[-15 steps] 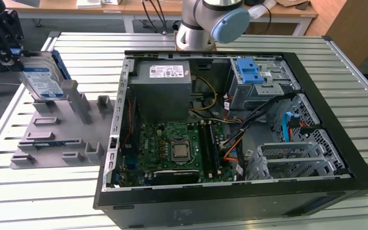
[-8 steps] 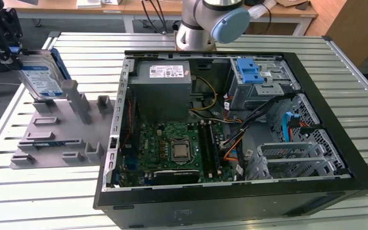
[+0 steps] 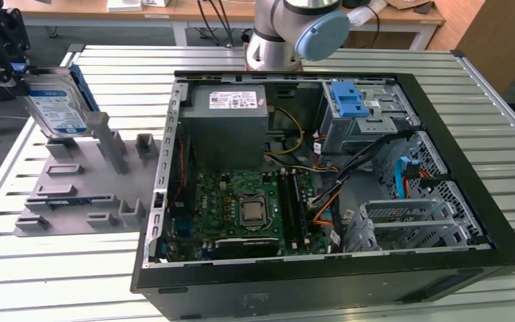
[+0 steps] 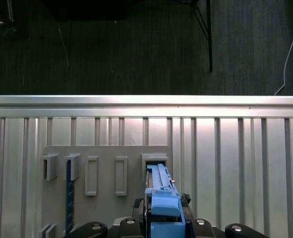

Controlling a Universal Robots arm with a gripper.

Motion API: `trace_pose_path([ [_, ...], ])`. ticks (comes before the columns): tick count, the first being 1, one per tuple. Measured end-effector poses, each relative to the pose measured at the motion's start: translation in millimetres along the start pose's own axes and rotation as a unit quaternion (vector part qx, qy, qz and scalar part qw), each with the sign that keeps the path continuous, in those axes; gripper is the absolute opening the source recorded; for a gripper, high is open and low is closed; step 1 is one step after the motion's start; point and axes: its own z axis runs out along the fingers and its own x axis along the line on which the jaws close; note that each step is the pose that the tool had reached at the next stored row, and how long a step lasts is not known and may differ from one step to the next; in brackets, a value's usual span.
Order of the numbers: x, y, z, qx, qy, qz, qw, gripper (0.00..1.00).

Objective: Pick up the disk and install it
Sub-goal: 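Pick up the disk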

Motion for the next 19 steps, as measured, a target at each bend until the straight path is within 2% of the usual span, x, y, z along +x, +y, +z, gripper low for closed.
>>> trace_pose_path([
  [19, -0.3, 0.2, -8.6, 0.0, 0.0, 0.0, 1.0, 0.36],
])
